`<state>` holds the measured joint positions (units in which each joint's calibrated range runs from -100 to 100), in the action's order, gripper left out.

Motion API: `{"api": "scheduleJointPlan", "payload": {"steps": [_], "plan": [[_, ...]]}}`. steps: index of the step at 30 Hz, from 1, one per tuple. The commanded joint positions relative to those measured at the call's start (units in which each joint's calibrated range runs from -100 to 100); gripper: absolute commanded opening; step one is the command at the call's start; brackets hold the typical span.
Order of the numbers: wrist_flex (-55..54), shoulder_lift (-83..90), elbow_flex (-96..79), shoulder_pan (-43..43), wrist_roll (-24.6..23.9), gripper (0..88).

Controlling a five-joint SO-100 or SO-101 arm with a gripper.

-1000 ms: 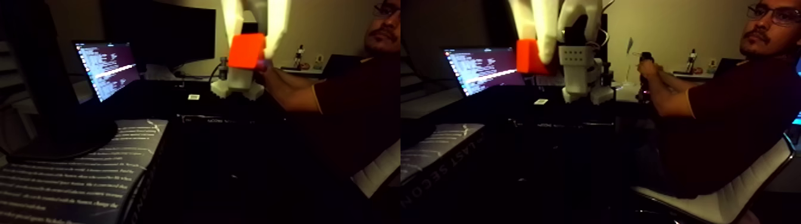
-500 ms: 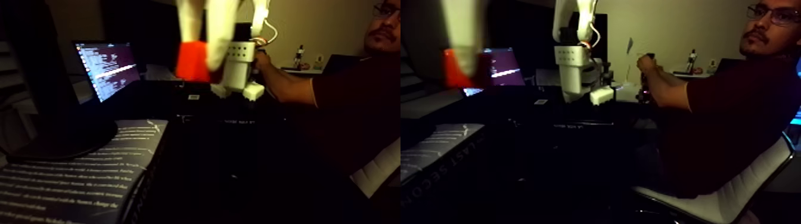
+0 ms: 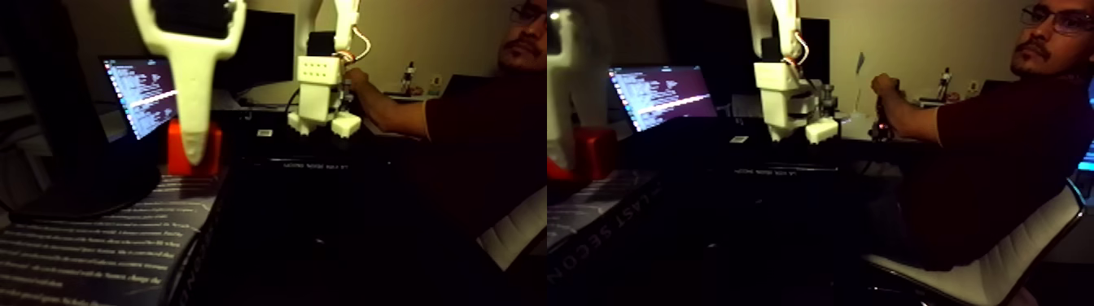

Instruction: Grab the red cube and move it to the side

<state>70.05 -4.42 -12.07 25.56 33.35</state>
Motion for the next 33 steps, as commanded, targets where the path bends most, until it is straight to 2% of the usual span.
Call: {"api": "scheduleJointPlan", "payload": {"steps": [1, 10, 33], "plan": [[-0.6, -0.5, 3.3, 1.5, -0.3, 1.9], [-0.5, -0.6, 2.8, 4.5, -2.2, 1.9], [-3.0, -4.4, 0.7, 3.7, -3.3, 1.9]]}}
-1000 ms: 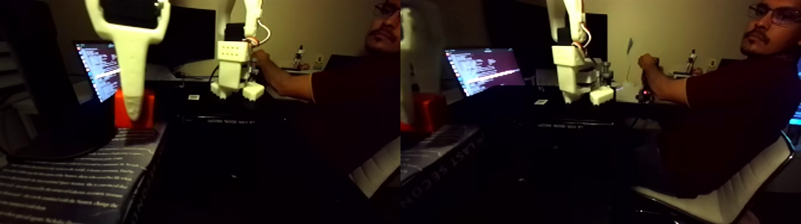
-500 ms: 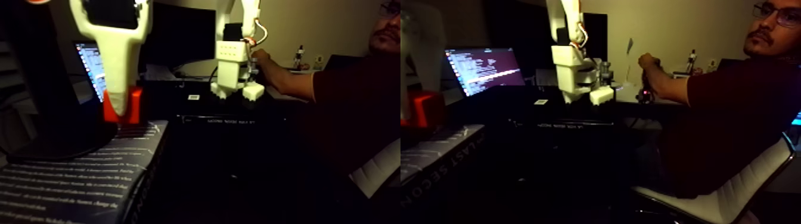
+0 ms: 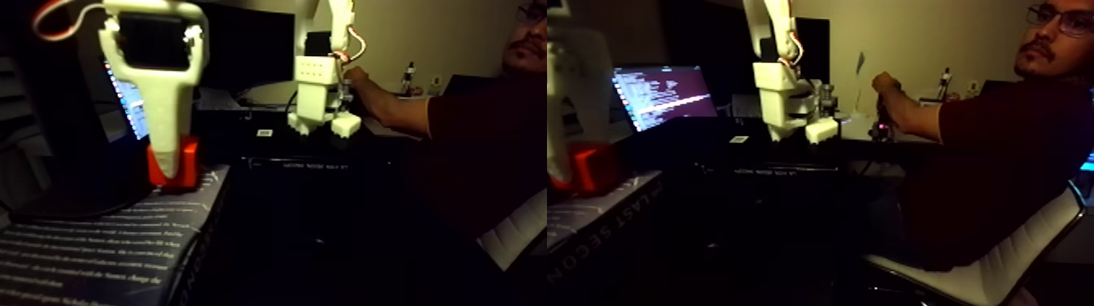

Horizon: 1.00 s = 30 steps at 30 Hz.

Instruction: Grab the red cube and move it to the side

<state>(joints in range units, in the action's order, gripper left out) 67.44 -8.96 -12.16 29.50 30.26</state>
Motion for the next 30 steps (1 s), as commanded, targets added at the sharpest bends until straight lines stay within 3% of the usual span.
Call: {"api": "scheduleJointPlan", "payload": {"steps": [1, 11, 17, 23, 30], "plan": [[-0.4, 0.1, 0.8, -0.4, -0.2, 1.9], [-0.3, 0.1, 0.1, -0.9, 0.2, 3.1], [-0.4, 0.1, 0.0, -0.9, 0.4, 16.3], [-0.4, 0.1, 0.0, -0.9, 0.4, 18.5], [-0.4, 0.9, 0.0, -0.7, 1.3, 28.5]]}}
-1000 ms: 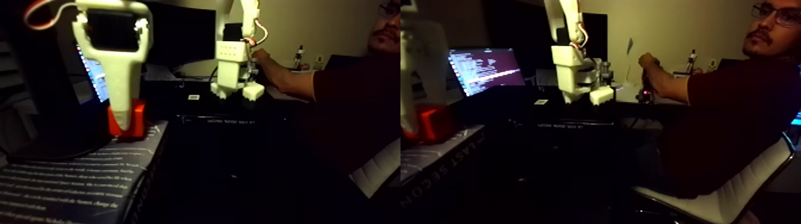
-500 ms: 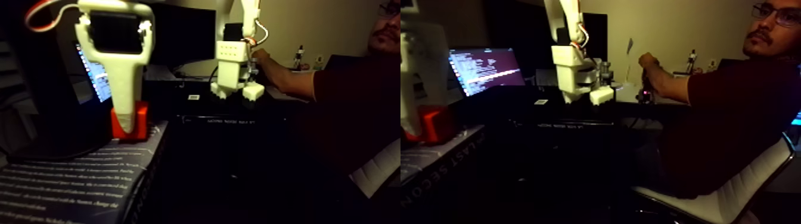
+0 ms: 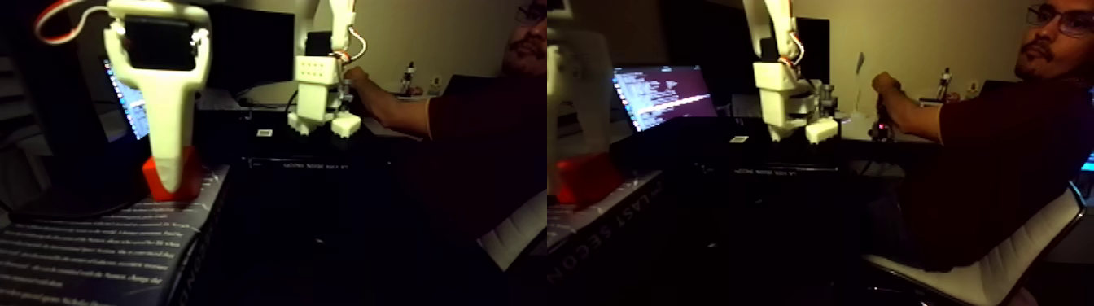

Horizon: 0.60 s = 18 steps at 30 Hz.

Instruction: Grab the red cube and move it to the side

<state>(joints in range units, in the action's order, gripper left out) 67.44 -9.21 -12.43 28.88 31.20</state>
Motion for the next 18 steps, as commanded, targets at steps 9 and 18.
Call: {"api": "scheduleJointPlan", "payload": {"steps": [9, 18], "plan": [[0.5, 2.9, 0.2, 0.3, 3.5, 28.4], [3.6, 5.9, 0.1, 0.7, 7.1, 28.4]]}}
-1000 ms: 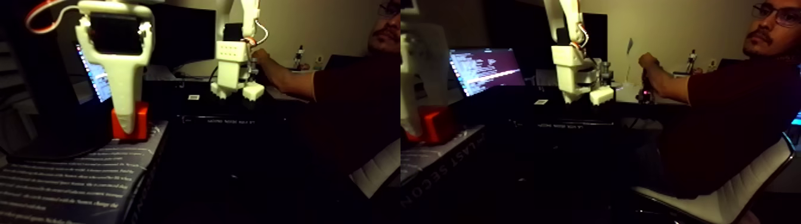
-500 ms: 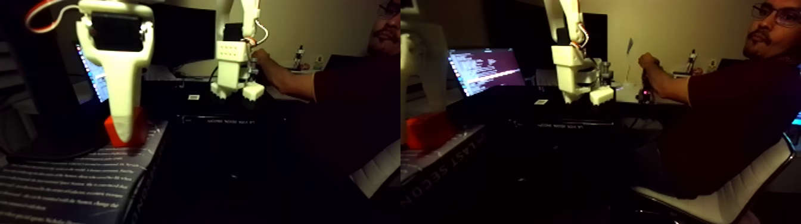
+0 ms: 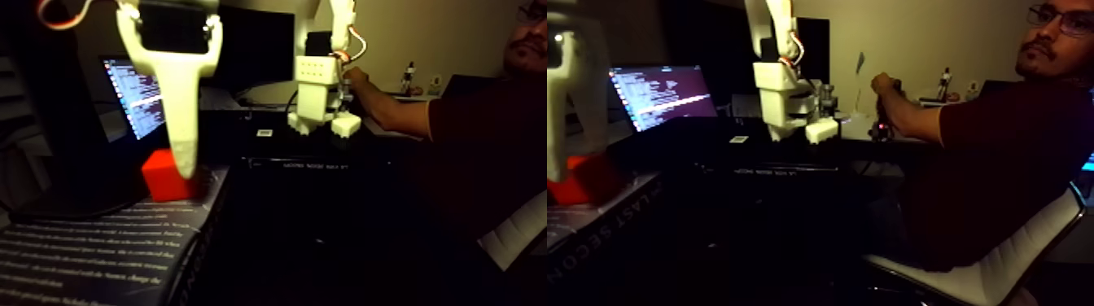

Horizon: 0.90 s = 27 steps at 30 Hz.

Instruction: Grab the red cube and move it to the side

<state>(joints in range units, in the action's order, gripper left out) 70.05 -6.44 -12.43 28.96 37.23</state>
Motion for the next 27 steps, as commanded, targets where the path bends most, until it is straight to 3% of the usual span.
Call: {"api": "scheduleJointPlan", "payload": {"steps": [1, 10, 17, 20, 23, 27], "plan": [[1.6, 3.4, -0.2, 0.7, 1.6, 28.4], [8.7, 11.7, -3.0, 1.7, 6.1, 28.4], [8.1, 22.7, -14.9, -1.1, 5.6, 28.3], [7.1, 28.2, -20.4, -5.1, 3.0, 28.2], [4.8, 34.5, -24.9, -10.2, -1.1, 21.7], [3.2, 43.8, -31.9, -17.1, -4.8, 5.2]]}}
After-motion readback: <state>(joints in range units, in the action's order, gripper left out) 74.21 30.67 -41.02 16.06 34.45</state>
